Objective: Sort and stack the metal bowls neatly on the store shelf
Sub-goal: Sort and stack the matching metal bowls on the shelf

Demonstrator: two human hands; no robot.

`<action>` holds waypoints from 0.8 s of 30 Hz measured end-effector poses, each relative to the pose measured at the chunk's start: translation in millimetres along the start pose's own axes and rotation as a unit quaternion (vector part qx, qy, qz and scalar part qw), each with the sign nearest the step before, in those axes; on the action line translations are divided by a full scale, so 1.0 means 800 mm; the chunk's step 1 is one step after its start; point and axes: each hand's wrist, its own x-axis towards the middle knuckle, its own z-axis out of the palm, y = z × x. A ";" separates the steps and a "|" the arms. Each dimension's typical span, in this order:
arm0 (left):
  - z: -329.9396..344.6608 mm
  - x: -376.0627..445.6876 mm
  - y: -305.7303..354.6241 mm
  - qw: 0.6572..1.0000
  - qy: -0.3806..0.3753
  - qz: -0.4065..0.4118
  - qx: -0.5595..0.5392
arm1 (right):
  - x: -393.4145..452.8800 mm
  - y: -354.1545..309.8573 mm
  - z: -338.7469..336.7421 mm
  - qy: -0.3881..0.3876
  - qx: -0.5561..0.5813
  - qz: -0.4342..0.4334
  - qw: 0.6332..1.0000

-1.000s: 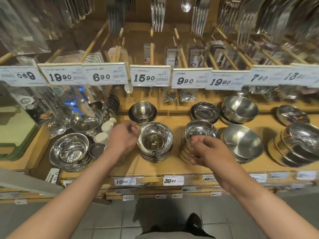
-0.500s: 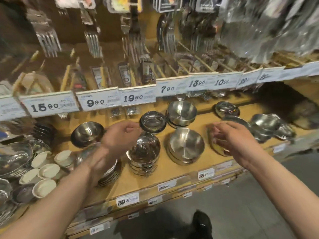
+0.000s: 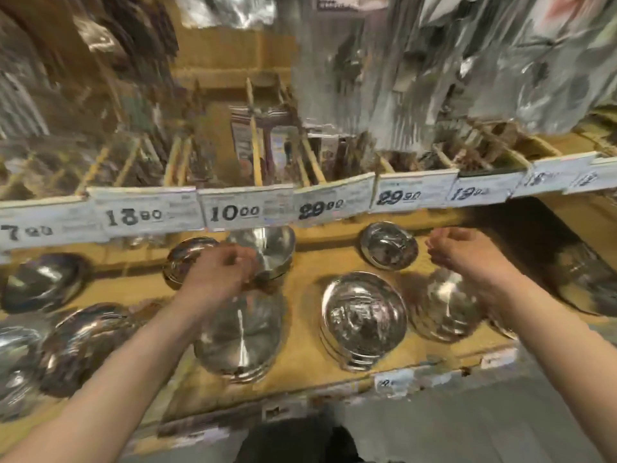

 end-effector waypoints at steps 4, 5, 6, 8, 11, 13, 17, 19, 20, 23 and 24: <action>0.044 0.009 0.006 0.998 0.039 -0.051 -0.025 | 0.105 0.020 -0.010 -0.082 -0.098 0.024 0.991; 0.048 0.008 0.006 0.996 0.056 -0.059 -0.021 | 0.125 0.028 -0.006 -0.091 -0.117 0.034 0.988; 0.051 0.007 0.006 0.995 0.073 -0.063 -0.020 | 0.144 0.036 -0.002 -0.102 -0.136 0.033 0.985; 0.053 0.003 0.005 0.992 0.100 -0.071 -0.026 | 0.173 0.050 0.008 -0.126 -0.174 0.020 0.977; 0.046 -0.004 -0.004 0.983 0.153 -0.098 -0.023 | 0.204 0.069 0.019 -0.159 -0.179 0.071 0.968; 0.043 -0.008 -0.010 0.977 0.177 -0.116 -0.029 | 0.217 0.081 0.026 -0.162 -0.204 0.044 0.964; 0.054 -0.016 -0.024 0.968 0.195 -0.150 -0.053 | 0.228 0.087 0.036 -0.153 -0.218 0.036 0.963; 0.061 -0.020 -0.030 0.969 0.186 -0.157 -0.053 | 0.231 0.085 0.036 -0.175 -0.234 0.045 0.955; 0.063 -0.022 -0.032 0.969 0.181 -0.159 -0.050 | 0.233 0.084 0.036 -0.183 -0.249 0.054 0.949; 0.061 -0.026 -0.036 0.969 0.176 -0.165 -0.044 | 0.223 0.082 0.035 -0.222 -0.334 0.071 0.913; 0.060 -0.026 -0.036 0.970 0.178 -0.162 -0.045 | 0.222 0.082 0.036 -0.235 -0.339 0.067 0.909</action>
